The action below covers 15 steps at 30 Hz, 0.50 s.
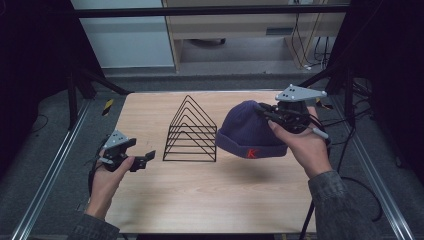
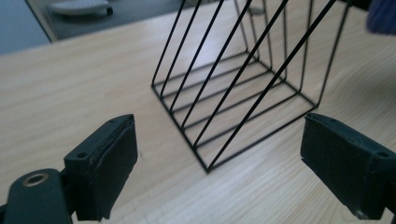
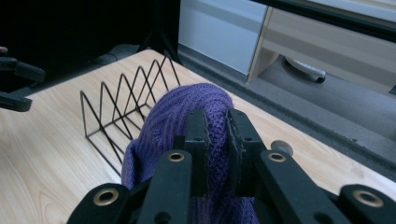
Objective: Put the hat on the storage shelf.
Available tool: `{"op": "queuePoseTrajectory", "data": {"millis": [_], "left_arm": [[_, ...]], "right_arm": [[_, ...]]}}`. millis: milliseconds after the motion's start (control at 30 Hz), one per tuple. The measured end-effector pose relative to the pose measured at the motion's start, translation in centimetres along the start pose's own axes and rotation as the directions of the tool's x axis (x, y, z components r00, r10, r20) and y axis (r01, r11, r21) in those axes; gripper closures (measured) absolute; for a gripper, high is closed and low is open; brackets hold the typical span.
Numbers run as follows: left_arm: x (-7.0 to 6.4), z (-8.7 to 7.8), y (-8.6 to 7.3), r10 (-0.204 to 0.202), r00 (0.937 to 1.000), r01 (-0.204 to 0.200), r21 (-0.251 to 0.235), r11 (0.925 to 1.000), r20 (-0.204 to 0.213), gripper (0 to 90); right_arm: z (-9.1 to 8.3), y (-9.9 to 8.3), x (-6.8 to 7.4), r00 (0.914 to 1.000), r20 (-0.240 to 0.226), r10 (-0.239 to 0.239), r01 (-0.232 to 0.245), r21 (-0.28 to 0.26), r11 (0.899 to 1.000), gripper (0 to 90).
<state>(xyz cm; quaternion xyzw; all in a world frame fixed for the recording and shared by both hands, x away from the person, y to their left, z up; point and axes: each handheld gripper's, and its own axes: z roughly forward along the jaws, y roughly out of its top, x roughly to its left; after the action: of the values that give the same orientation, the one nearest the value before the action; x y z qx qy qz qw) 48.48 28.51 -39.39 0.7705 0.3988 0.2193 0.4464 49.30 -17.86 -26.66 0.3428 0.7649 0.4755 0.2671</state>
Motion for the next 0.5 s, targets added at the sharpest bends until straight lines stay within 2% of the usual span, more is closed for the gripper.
{"op": "queuePoseTrajectory", "data": {"millis": [100, 167, 200, 300, 433, 500], "left_arm": [[-0.4, -0.6, 1.8, 0.049, 0.9988, -0.049, -0.005, 0.9988, 0.010, 9.7], [-0.9, -1.0, 3.7, 0.074, 0.9969, -0.073, -0.025, 0.9970, 0.026, 9.3], [-0.9, -1.0, 3.7, 0.074, 0.9969, -0.073, -0.025, 0.9970, 0.026, 9.3], [-1.2, -0.9, 5.7, 0.080, 0.9962, -0.078, -0.036, 0.9963, 0.036, 9.3], [-1.3, -0.7, 7.2, 0.092, 0.9951, -0.092, -0.023, 0.9955, 0.035, 9.2], [-1.4, -0.8, 8.1, 0.100, 0.9938, -0.099, -0.027, 0.9947, 0.047, 9.2]], "right_arm": [[0.1, 1.0, 0.0, 0.9999, 0.008, -0.012, 0.012, -0.006, 1.000, 80.0], [0.2, 1.6, 0.0, 0.9998, 0.011, -0.014, 0.014, -0.014, 1.000, 80.0], [0.2, 1.6, 0.0, 0.9998, 0.011, -0.014, 0.014, -0.014, 1.000, 80.0], [0.5, 2.9, 0.2, 0.9998, 0.014, -0.017, 0.018, -0.029, 0.999, 80.0], [0.7, 4.2, 0.3, 0.9997, 0.014, -0.021, 0.022, -0.044, 0.999, 80.0], [0.8, 4.8, 0.3, 0.9997, 0.013, -0.019, 0.020, -0.057, 0.998, 80.0]]}}
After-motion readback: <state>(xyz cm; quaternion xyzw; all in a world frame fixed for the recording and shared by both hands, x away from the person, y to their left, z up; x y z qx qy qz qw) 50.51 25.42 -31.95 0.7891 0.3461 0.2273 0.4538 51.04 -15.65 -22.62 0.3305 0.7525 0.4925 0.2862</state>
